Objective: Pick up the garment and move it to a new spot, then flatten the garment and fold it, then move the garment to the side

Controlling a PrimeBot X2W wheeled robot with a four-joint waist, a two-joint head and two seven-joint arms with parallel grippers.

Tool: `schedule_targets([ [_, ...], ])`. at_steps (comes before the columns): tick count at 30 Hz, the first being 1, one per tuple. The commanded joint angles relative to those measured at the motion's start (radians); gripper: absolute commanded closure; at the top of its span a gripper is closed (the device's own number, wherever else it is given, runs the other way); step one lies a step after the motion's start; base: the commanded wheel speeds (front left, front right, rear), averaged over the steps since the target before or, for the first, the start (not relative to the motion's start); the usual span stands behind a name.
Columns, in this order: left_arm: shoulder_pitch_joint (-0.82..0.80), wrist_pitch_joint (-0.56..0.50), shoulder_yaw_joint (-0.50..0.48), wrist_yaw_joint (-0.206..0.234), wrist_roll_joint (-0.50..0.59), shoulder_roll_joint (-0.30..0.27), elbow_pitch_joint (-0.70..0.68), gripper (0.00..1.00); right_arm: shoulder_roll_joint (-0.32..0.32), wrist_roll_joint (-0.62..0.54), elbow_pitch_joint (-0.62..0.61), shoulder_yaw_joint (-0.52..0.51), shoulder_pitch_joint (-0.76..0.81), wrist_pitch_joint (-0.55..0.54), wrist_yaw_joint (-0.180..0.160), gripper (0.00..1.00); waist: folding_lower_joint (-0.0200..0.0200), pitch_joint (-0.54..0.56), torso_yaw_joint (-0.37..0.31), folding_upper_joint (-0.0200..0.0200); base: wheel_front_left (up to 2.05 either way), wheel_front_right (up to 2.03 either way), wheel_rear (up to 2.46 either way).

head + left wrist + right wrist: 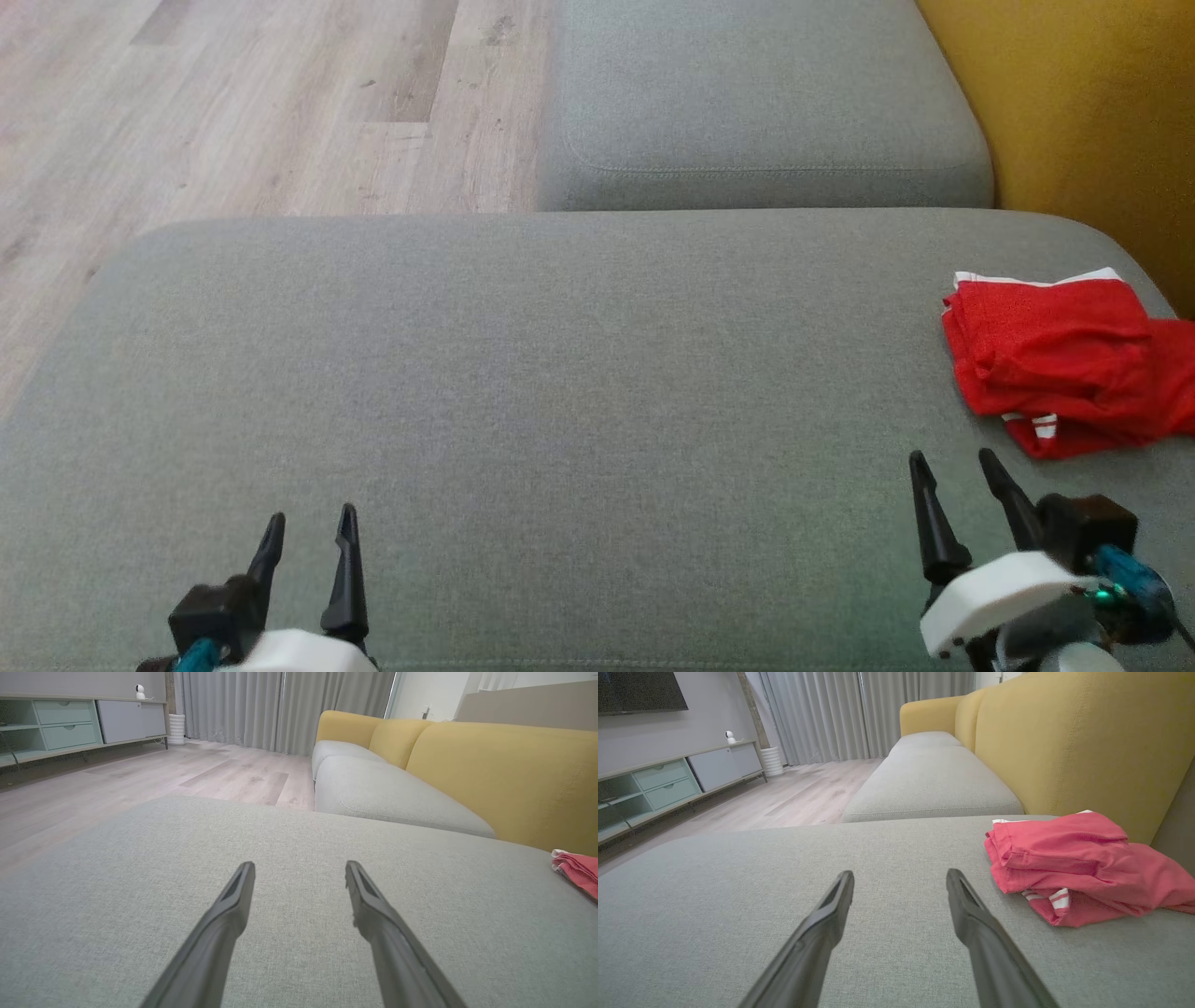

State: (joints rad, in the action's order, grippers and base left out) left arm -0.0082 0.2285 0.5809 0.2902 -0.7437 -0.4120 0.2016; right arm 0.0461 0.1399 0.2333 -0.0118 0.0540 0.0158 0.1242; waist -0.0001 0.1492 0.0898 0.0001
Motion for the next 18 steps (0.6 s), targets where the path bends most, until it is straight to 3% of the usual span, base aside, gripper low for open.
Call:
schedule_targets([
  [1,-0.035,-0.001,-0.041,0.005,-0.008,-0.029,-0.028,0.00,0.004,0.005,-0.055,0.017,-0.030,-0.001,0.007,0.00,0.0001,0.002,0.000,-0.0001,0.00,0.00,0.00],
  [18,-0.028,-0.021,-0.024,0.018,-0.011,-0.029,-0.026,0.00,0.004,0.043,-0.102,0.029,0.033,0.008,0.007,0.00,0.0001,0.006,-0.001,-0.0001,0.00,0.00,0.00],
])
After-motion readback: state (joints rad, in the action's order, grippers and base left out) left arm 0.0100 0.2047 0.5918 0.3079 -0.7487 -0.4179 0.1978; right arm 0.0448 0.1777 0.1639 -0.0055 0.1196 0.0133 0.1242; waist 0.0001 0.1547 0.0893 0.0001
